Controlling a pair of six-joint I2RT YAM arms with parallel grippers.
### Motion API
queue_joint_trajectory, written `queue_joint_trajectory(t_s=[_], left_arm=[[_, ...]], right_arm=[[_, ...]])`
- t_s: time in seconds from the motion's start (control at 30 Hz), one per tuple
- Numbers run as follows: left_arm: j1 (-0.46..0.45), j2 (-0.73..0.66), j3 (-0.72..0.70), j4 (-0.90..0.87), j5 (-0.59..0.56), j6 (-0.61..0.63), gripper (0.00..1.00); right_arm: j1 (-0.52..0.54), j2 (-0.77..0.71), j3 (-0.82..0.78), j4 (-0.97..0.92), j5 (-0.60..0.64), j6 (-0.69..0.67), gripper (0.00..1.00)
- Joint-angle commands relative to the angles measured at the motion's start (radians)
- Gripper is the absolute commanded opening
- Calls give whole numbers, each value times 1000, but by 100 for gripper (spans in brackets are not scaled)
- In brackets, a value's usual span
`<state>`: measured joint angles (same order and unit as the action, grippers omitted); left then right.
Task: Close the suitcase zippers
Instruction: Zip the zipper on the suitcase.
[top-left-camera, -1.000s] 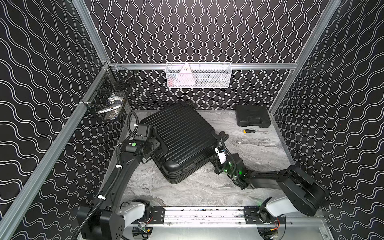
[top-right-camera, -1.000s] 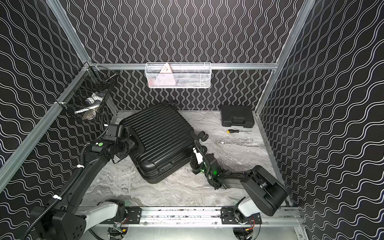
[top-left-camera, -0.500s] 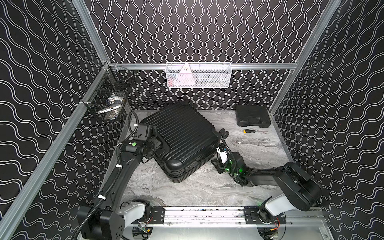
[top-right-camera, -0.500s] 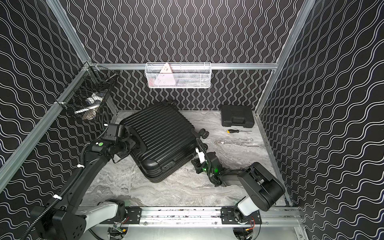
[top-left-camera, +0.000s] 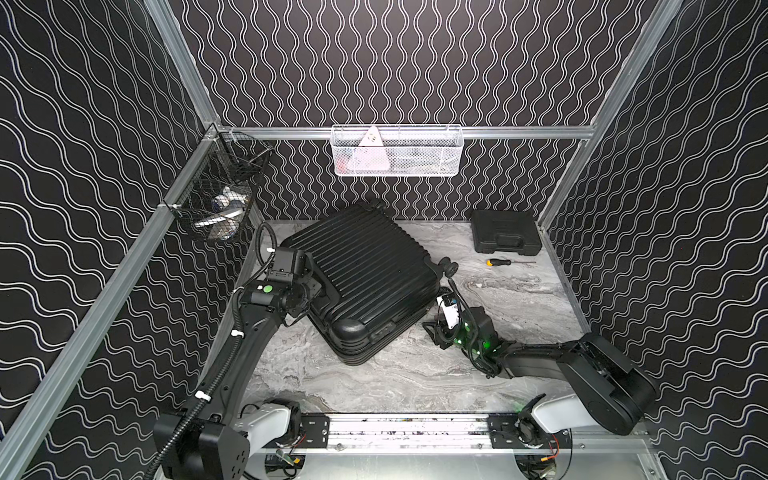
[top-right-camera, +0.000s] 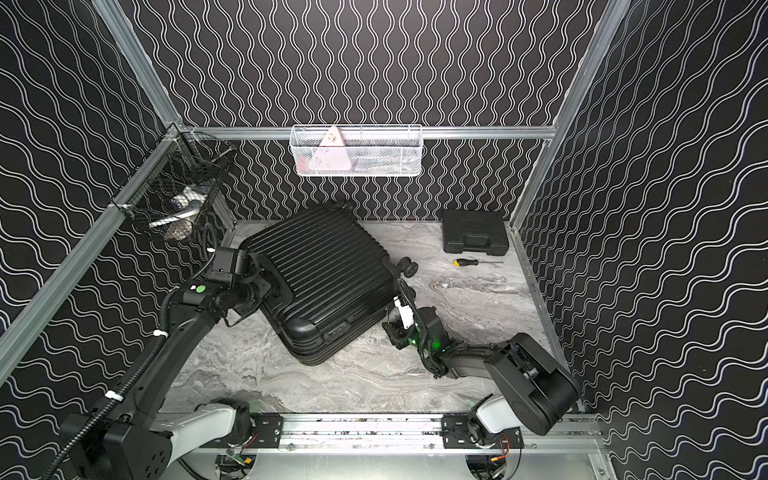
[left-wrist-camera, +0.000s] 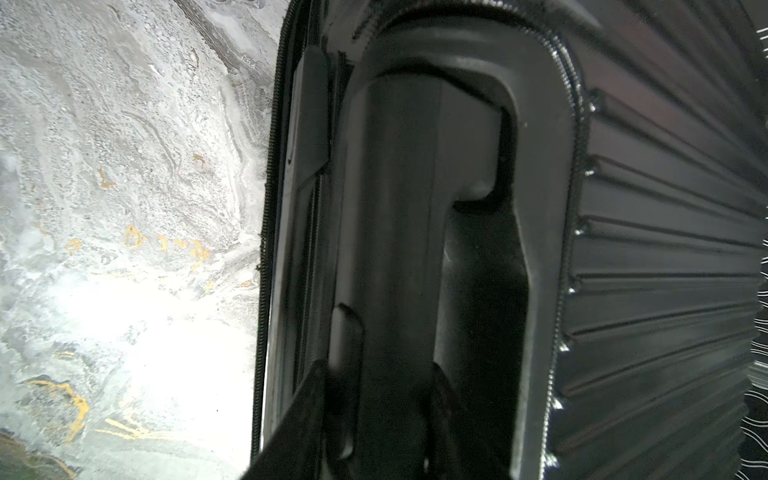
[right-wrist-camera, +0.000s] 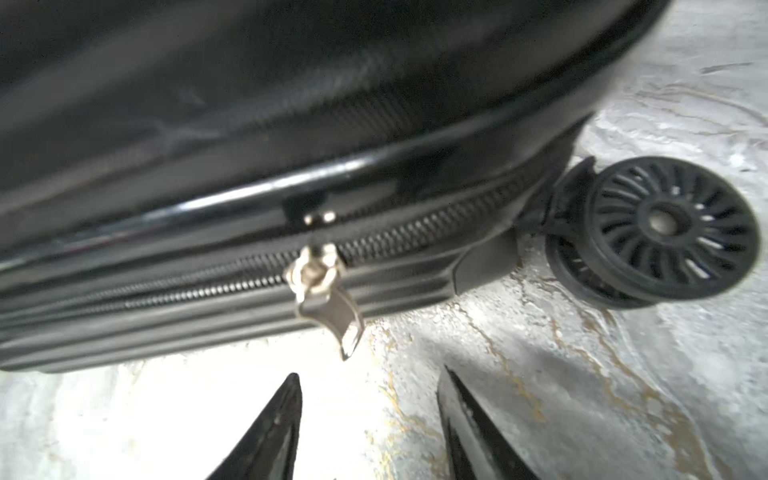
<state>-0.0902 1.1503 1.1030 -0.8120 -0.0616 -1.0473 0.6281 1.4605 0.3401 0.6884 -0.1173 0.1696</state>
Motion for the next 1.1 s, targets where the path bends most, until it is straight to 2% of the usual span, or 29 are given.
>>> queue_joint_trajectory(t_s=[0.0,0.33,0.57,0.67,1.0,1.07], left_arm=[[1,-12,12,110,-7,-84,0],[2,-11,9,112,-1,-82,0],[3,-12,11,108,-7,-77,0],[1,-12,14,103,-10,-75,0],[2,-17,2,113,-5,-96,0],[3,-21,-6,122,-2,-118,0]], right_arm=[[1,14,4,94,37,-43,54],[1,60,54,111,101,-83,49],[1,64,78,105,63,-123,43],[1,63,77,112,63,-136,37],[1,38,63,84,22,-159,1],[1,26,63,62,1,-163,0]])
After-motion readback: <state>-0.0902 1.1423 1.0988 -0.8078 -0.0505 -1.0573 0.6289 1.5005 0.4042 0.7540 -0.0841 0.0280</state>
